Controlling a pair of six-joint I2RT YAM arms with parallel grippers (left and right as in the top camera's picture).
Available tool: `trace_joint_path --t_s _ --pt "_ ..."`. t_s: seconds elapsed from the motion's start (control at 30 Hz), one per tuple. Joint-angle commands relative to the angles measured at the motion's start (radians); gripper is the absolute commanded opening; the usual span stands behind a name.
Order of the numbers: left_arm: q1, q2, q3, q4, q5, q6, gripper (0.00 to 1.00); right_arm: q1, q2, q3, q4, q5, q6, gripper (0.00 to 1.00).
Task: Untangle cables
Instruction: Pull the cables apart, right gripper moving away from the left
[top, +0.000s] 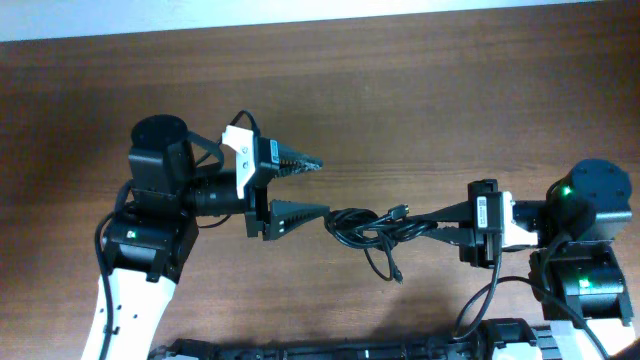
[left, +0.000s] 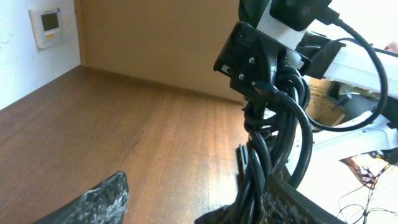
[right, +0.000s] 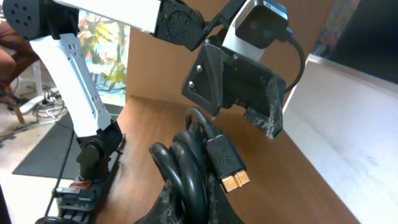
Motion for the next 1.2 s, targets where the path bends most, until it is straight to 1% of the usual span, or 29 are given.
trace_joint_path --t_s 0.0,0.07,0.2,0.33,0.43,0.53,0.57,0.67,0.73,0.77,0.87,0.9,0.93,0.97,1.03,1.1,1.13,1.17 --pt "0.006 -0.005 0.016 -0.013 0.026 0.019 0.64 0.005 -0.005 0.013 0.037 -0.033 -0.002 0.04" --pt "0.005 -0.005 0.016 -0.024 0.026 0.018 0.61 0.005 -0.005 0.013 0.079 -0.033 -0.002 0.04" --pt "0.005 -0.005 0.016 -0.047 0.026 0.018 0.61 0.005 -0.005 0.013 0.146 -0.033 -0.002 0.04" --pt "0.002 -0.005 0.016 -0.045 0.026 0.019 0.58 0.005 -0.005 0.013 0.148 -0.033 -0.002 0.04" --pt "-0.039 -0.002 0.016 -0.045 0.026 0.022 0.57 0.005 -0.005 0.013 0.158 -0.033 -0.002 0.04" --pt "-0.086 0.013 0.016 -0.044 0.008 0.053 0.52 0.005 -0.005 0.013 0.17 -0.033 -0.002 0.04" --pt "-0.095 0.021 0.016 -0.044 -0.01 0.059 0.48 0.005 -0.005 0.013 0.171 -0.033 -0.002 0.04" --pt "-0.1 0.043 0.016 -0.043 -0.024 0.059 0.28 0.005 -0.005 0.013 0.171 -0.033 -0.001 0.04" --pt "-0.1 0.051 0.016 -0.044 -0.023 0.059 0.21 0.005 -0.005 0.013 0.173 -0.033 -0.001 0.04" --pt "-0.1 0.054 0.016 -0.044 -0.023 0.059 0.2 0.005 -0.005 0.013 0.173 -0.033 -0.001 0.04" --pt "-0.1 0.058 0.016 -0.044 -0.023 0.059 0.2 0.005 -0.005 0.013 0.174 -0.033 -0.002 0.04" --pt "-0.1 0.058 0.016 -0.044 -0.023 0.059 0.23 0.005 -0.005 0.013 0.174 -0.029 -0.001 0.04" --pt "-0.1 0.058 0.016 -0.044 -0.024 0.059 0.34 0.005 -0.005 0.013 0.177 -0.012 0.0 0.04" --pt "-0.1 0.058 0.016 -0.044 -0.035 0.059 0.42 0.005 -0.005 0.013 0.177 0.009 0.013 0.04" --pt "-0.1 0.058 0.016 -0.045 -0.09 0.055 0.47 0.005 -0.005 0.013 0.179 0.048 0.035 0.04" --pt "-0.1 0.058 0.016 -0.04 -0.17 -0.016 0.48 0.005 -0.005 0.013 0.209 0.113 0.12 0.04" --pt "-0.1 0.058 0.016 -0.036 -0.221 -0.07 0.55 0.005 -0.005 0.013 0.237 0.15 0.177 0.04" --pt "-0.1 0.058 0.016 -0.029 -0.267 -0.121 0.57 0.005 -0.005 0.013 0.264 0.185 0.227 0.04"
